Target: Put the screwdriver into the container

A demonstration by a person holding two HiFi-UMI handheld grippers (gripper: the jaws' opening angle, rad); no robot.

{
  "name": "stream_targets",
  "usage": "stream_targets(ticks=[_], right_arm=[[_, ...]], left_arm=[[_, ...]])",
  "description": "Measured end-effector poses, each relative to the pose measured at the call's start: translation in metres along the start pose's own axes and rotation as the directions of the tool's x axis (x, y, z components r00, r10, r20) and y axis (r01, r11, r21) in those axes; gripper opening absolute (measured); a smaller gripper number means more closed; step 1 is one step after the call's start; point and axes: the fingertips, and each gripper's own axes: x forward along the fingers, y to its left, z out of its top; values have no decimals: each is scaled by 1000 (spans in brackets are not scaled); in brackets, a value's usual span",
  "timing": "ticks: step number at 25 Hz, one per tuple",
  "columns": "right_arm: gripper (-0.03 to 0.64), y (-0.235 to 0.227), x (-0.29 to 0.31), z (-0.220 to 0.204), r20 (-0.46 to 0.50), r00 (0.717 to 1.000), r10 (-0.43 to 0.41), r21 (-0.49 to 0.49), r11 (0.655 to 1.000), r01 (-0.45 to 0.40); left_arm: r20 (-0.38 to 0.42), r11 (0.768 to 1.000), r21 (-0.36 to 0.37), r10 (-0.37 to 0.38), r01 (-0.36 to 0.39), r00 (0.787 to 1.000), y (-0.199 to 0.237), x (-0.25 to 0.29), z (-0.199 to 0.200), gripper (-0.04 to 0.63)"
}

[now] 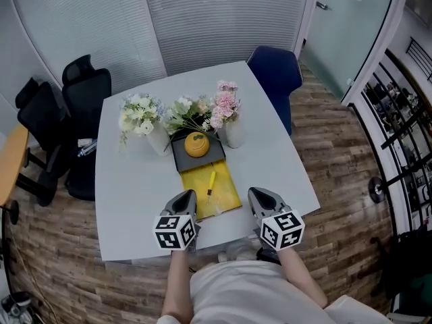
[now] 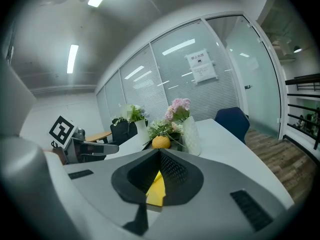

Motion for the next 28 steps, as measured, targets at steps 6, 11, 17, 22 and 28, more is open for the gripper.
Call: stream_targets(ticks=[6,11,17,22,28], right_arm=[[15,6,-3,-4,-2,1000,-5,3,1000,5],[15,11,-5,-4,-3,1000,0,-4,1000,0],[15,19,-10,-4,-1,1000,13,-16,1000,-13],[15,20,-15,-4,4,1000,14,-28,1000,-14],[15,15,-25,-4,12,1000,2,-26,1000,-2]], left_arm=[[-8,1000,7,-3,3,1000,1,-5,-4,8],[-6,1000,6,1,0,1000,2,-10,-5,6],[8,1000,14,19,-19,1000,3,-18,-5,6],[11,1000,13,16,-16,1000,0,-20,-6,6],[30,1000,18,1,-2,1000,-9,-20,-3,6]])
